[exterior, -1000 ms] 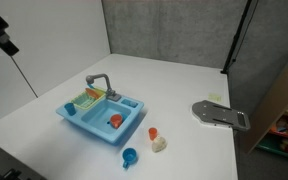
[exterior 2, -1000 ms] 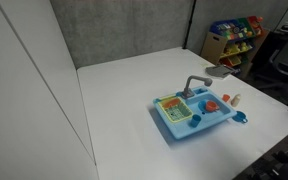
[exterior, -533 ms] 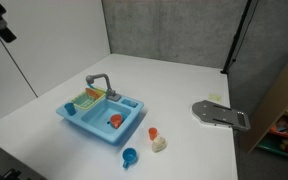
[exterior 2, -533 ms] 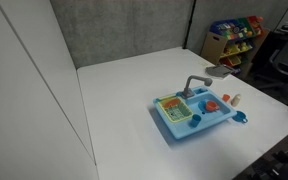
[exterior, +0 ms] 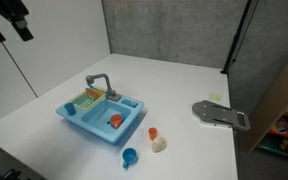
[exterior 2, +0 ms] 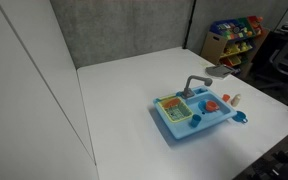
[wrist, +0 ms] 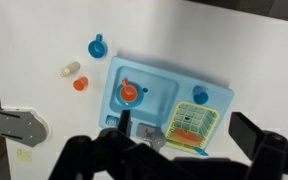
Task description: Put the small container in the orange cup in the sink plush toy
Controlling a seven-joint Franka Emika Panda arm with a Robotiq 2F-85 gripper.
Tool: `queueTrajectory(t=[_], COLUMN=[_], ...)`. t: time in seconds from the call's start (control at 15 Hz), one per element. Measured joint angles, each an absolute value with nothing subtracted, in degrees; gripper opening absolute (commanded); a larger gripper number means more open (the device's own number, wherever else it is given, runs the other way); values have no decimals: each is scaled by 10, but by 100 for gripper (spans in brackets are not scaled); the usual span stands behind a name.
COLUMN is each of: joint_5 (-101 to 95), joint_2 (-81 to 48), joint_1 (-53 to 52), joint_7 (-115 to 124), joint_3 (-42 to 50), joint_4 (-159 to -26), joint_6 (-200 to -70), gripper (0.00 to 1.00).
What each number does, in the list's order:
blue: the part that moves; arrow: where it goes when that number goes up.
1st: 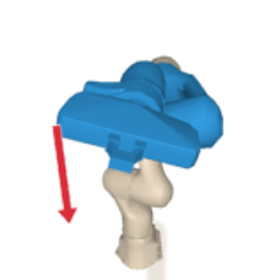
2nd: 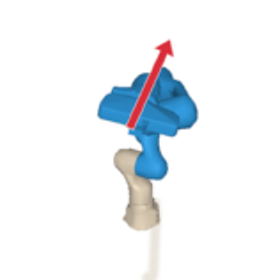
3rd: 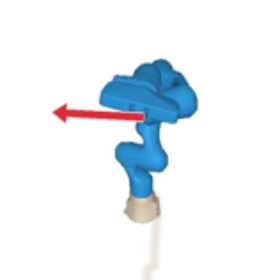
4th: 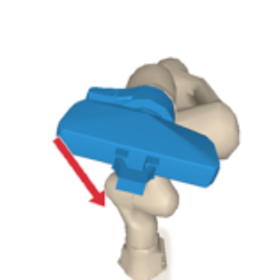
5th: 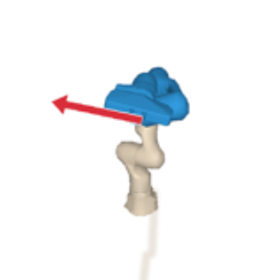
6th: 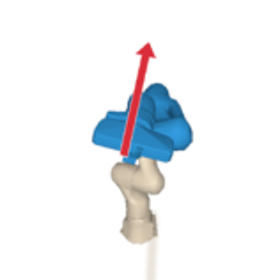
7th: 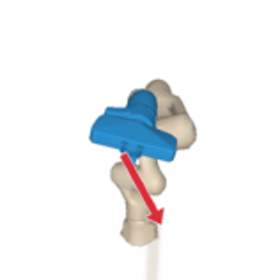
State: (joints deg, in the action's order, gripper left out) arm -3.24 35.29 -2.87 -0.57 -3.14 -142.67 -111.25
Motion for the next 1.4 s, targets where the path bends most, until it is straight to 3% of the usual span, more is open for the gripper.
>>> queueTrajectory(t=[0.8,1.4], joint_5=[31,39], joint_2=[131,42], joint_1=[31,46], joint_7=[3,21], joint_3=[44,54], joint_4=[-1338,-1291], joint_6=[-1150,-1205], gripper=[100,100])
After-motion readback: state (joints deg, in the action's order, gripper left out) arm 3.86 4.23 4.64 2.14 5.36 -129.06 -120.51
